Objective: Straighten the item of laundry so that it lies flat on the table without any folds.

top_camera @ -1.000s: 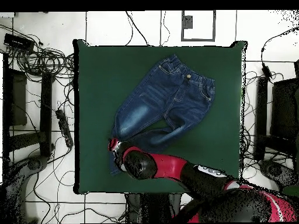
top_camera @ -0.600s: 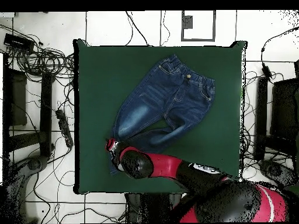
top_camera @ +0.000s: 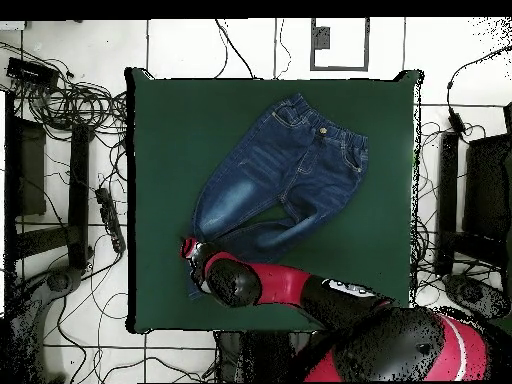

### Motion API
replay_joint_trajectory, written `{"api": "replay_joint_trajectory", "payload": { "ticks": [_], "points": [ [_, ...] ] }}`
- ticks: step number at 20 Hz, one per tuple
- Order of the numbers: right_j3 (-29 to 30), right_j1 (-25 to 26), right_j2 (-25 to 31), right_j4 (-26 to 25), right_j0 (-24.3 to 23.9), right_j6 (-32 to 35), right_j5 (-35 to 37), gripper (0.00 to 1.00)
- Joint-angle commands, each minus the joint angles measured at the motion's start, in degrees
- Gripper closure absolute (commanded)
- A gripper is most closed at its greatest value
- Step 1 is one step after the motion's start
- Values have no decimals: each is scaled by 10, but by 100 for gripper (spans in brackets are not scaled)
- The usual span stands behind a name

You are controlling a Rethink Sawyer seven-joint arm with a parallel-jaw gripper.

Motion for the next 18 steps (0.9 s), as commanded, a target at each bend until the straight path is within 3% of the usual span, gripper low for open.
{"api": "replay_joint_trajectory", "payload": {
  "ticks": [1, 6, 13, 18],
  "points": [
    [-83, 26, -10, 6, 29, 65, -24, 0],
    [-75, 7, -15, 7, 28, 61, -7, 0],
    [-23, -105, -43, 35, 44, 63, 61, 0],
    [-3, -140, -36, 40, 34, 65, 95, 0]
  ]
}}
